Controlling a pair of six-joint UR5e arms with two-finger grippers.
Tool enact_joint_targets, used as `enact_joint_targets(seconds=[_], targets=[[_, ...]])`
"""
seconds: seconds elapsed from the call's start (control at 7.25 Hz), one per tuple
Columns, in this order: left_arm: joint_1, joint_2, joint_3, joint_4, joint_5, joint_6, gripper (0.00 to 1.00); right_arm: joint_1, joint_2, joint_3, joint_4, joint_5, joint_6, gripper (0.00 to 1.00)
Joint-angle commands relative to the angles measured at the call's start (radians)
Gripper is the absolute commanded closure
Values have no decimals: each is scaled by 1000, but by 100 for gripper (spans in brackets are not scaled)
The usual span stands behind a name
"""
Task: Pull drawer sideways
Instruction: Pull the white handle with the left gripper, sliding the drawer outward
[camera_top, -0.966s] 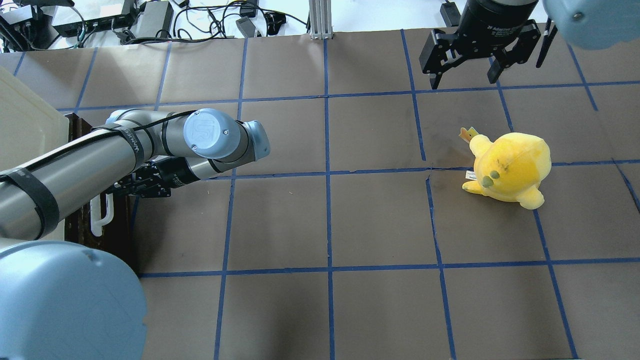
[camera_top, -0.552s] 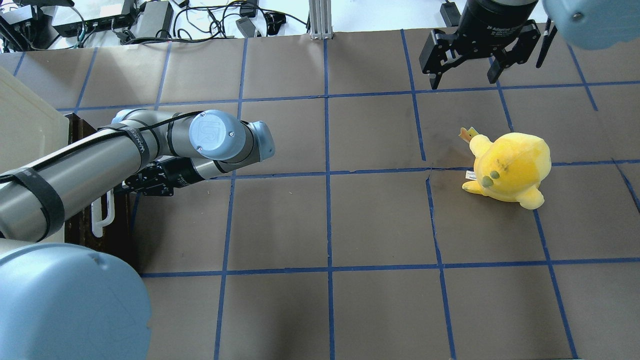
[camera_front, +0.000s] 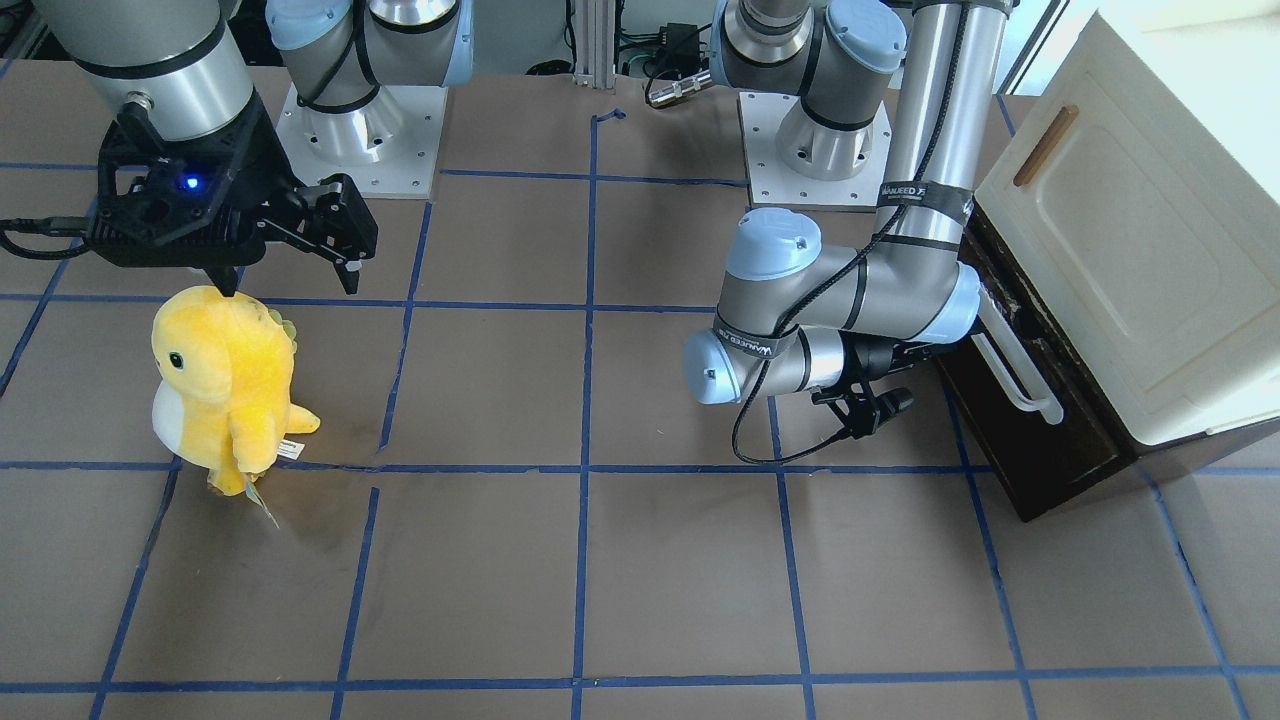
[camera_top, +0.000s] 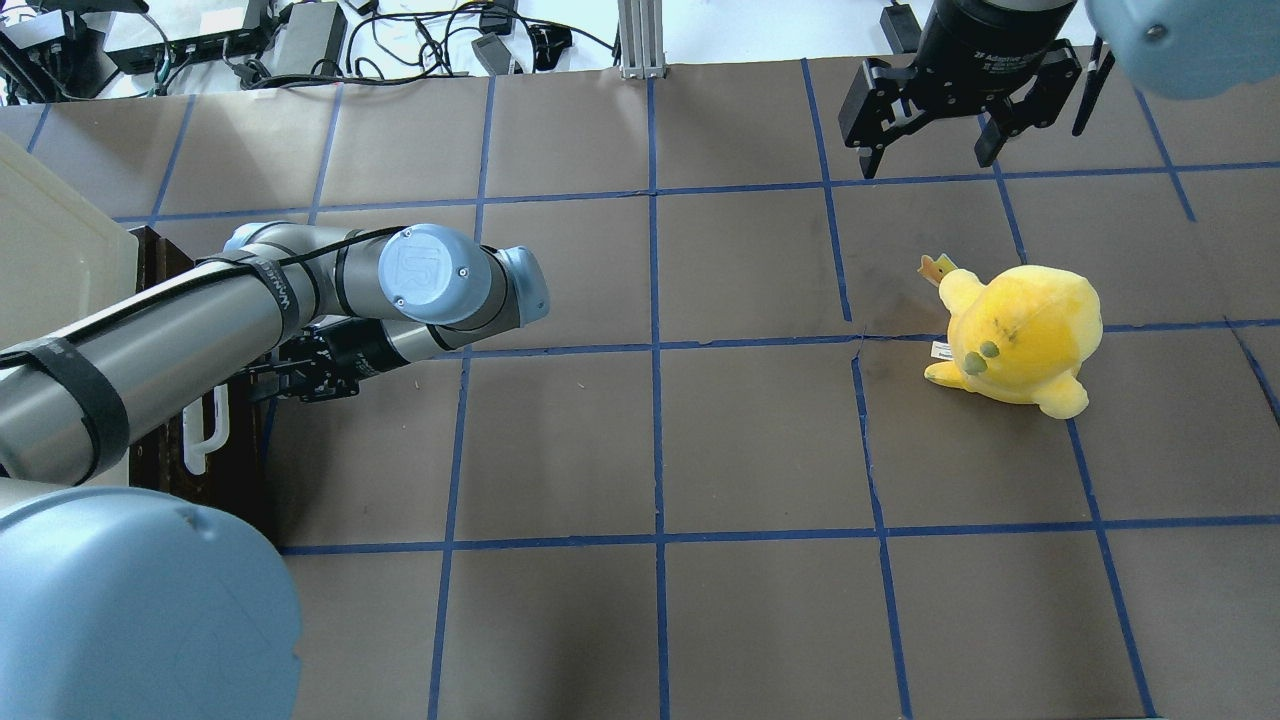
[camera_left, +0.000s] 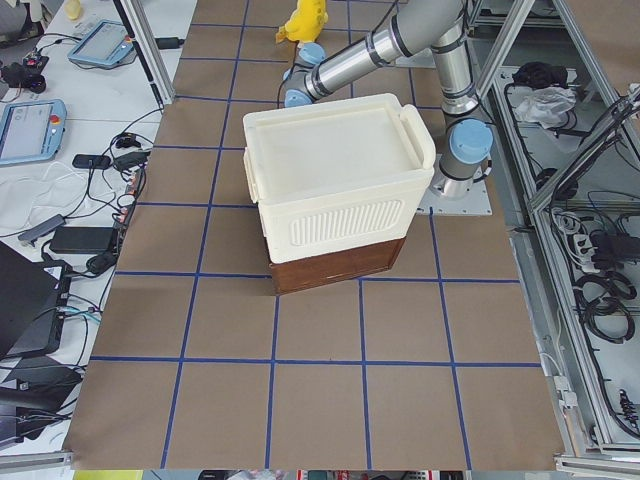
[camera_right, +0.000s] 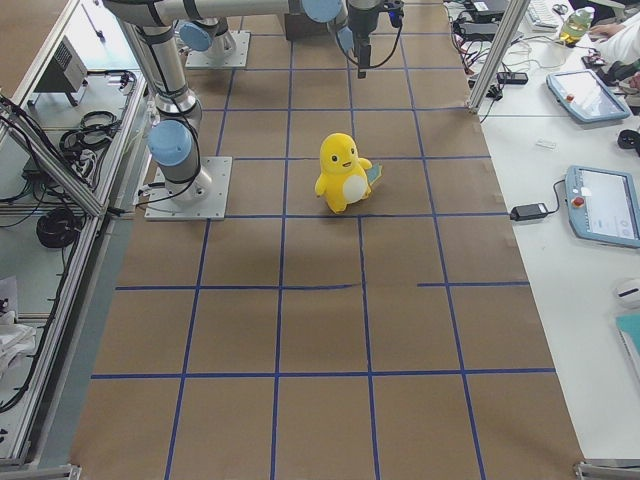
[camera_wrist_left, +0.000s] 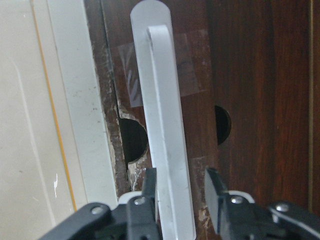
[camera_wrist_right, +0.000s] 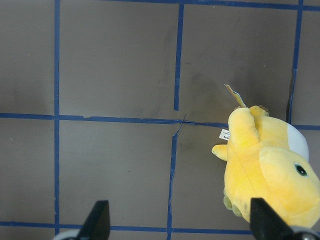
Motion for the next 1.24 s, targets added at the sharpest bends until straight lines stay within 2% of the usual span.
enact_joint_targets(seconds=[0.0, 0.69, 0.97, 1.1], targets=[[19, 3, -3, -3, 8, -1, 51, 0, 0, 0, 0, 0, 0, 0], [42, -5, -8, 2, 5, -13, 63, 0, 0, 0, 0, 0, 0, 0], [42, -5, -3, 2, -3, -16, 75, 0, 0, 0, 0, 0, 0, 0], [42, -11, -6, 0, -3, -42, 75, 0, 0, 0, 0, 0, 0, 0]])
